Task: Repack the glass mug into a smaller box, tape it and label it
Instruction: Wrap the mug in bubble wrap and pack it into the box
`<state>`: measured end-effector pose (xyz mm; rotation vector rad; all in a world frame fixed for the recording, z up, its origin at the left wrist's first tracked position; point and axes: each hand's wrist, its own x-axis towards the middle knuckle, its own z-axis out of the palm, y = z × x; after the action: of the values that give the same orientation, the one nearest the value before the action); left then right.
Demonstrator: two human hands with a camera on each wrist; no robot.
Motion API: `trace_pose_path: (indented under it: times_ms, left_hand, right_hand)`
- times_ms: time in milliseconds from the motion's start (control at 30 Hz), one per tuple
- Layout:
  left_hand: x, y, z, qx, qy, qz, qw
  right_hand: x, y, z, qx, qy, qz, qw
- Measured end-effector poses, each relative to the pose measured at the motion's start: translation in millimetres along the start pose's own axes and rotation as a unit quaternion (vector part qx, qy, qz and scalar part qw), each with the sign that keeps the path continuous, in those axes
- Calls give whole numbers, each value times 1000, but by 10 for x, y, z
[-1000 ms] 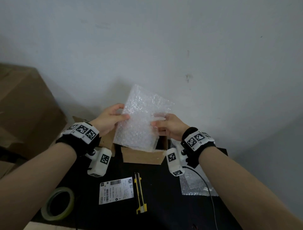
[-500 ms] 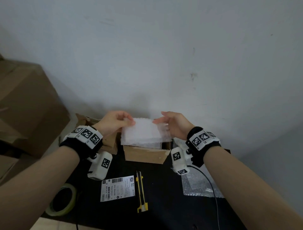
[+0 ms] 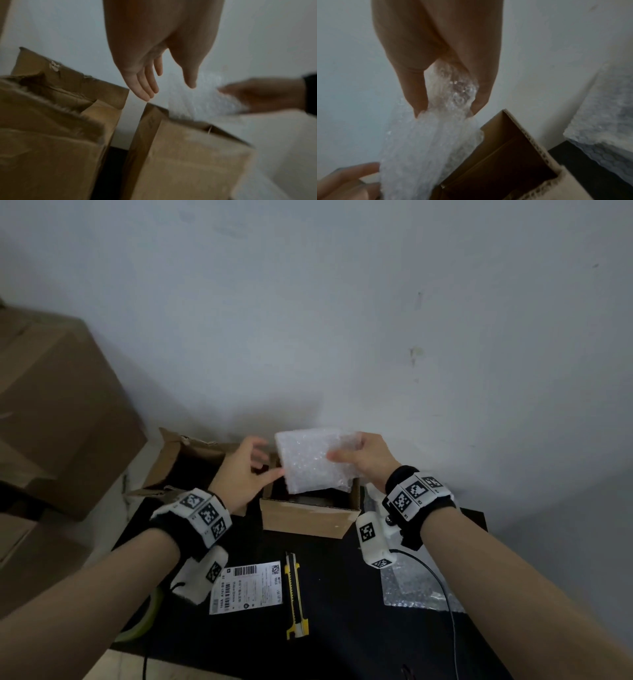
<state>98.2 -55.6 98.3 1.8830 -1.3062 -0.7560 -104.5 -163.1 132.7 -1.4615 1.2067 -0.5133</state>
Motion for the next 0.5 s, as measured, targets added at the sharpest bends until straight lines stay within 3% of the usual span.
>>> trace_pose_path:
  times_ms: [67, 167, 367, 500]
  left_hand:
    - [-88, -145, 63, 130, -33, 74, 988]
    - [-132, -299, 97, 204, -83, 144, 965]
    - [-140, -373, 31, 290, -113, 167, 935]
    - [-99, -369, 22, 271, -105, 117, 950]
  right_hand:
    - [6, -29, 14, -48, 3, -37, 998]
    - [53, 2, 106, -174, -17, -85, 981]
    - [45, -44, 219, -329, -65, -121, 934]
    - [61, -88, 190, -359, -68, -124, 923]
